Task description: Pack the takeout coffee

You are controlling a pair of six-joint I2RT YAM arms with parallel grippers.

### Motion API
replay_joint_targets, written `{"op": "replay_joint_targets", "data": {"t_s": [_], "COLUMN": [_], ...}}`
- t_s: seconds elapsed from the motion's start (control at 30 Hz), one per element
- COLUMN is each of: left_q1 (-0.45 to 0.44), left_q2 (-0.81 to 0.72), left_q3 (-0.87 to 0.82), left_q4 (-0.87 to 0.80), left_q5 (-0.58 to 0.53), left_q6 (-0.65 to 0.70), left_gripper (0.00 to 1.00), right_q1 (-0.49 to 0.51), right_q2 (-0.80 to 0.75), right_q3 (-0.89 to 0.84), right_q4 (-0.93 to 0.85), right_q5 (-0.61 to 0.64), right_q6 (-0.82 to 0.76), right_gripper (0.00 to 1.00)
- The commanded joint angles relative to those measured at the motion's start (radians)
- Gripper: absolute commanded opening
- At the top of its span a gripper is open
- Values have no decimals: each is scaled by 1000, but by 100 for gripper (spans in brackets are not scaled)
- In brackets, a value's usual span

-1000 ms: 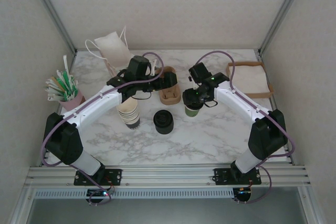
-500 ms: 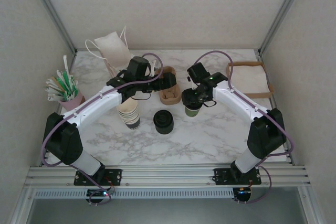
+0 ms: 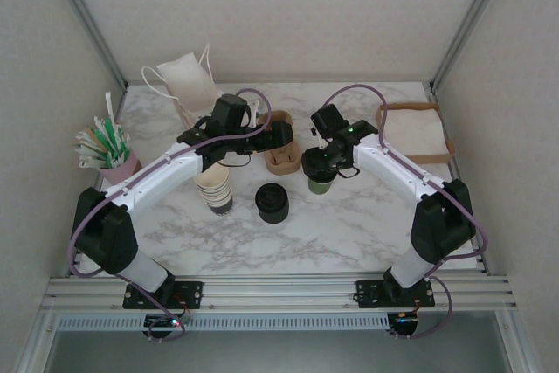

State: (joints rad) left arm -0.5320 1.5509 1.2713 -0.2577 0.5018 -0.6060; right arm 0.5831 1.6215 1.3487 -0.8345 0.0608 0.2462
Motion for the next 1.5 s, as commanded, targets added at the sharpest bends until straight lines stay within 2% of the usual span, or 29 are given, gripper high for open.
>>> {"op": "replay_joint_targets", "data": {"t_s": [0.0, 0.5, 1.47], "left_q1": [12, 12, 12], "left_q2": [-28, -23, -23], "left_q3": [-10, -12, -30], "left_q4": [26, 30, 37], "left_q5": [10, 11, 14], "left_q6": [-8, -8, -9], "left_gripper": [100, 100, 100], "right_q1": [12, 24, 20], "right_q2": [10, -15, 39], "right_q3": [25, 55, 19], "right_q4": [-51, -75, -53], "right_q5": [27, 75, 48], "right_q6": [-7, 0, 15], "right_gripper": [76, 76, 76]}}
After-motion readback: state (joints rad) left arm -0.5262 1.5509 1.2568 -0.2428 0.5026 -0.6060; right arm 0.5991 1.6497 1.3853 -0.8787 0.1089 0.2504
